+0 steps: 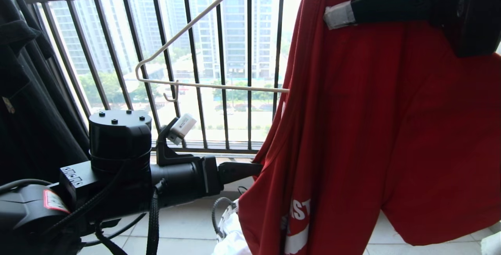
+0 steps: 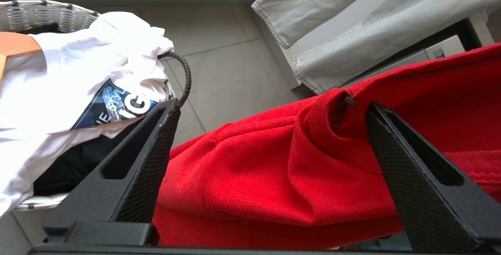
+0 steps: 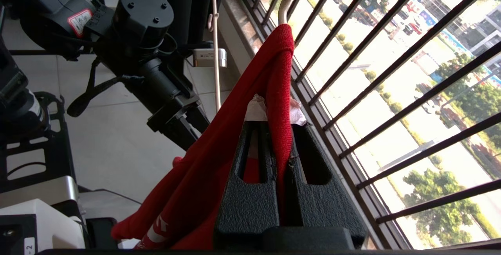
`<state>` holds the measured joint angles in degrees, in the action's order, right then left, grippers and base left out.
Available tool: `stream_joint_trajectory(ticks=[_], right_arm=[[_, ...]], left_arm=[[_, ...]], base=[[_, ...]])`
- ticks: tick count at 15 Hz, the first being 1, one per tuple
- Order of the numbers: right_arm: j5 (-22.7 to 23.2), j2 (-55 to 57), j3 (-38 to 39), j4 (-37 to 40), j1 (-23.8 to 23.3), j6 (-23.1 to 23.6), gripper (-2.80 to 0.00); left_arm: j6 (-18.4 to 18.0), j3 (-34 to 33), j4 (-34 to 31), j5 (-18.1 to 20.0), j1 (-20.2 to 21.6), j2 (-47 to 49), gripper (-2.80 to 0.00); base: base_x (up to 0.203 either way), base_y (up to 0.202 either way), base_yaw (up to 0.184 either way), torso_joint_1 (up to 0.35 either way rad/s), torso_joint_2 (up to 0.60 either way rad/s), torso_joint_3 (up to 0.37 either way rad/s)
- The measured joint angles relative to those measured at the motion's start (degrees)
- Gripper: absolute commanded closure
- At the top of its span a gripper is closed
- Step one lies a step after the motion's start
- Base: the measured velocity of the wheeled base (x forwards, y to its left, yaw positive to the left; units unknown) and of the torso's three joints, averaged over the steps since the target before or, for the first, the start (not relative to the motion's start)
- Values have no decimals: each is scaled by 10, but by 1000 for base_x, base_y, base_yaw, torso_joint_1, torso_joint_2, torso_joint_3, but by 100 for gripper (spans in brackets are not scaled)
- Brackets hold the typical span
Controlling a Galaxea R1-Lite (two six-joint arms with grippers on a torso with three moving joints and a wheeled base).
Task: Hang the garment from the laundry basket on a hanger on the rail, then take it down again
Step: Hang the clothes on the clothes rack
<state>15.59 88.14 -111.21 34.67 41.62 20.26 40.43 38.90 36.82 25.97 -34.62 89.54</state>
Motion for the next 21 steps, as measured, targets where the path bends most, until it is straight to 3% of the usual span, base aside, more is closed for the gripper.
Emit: stream_joint_trajectory(ticks=[9, 10, 11, 21], right_arm=[[0, -6, 0, 2, 24, 0, 0], [0, -6, 0, 2, 24, 0, 0], [0, -7, 0, 2, 24, 0, 0], [-3, -9, 0, 3, 23, 0, 0]], left_arm=[[-10, 10, 26, -22, 0, 43, -280], [-11, 9, 35, -29, 0, 48, -96], [-10, 9, 36, -31, 0, 51, 0], [-11, 8, 38, -34, 9, 46, 0]], base=[[0, 0, 0, 0, 0, 0], [0, 0, 0, 0, 0, 0], [0, 0, 0, 0, 0, 0], [0, 0, 0, 0, 0, 0]])
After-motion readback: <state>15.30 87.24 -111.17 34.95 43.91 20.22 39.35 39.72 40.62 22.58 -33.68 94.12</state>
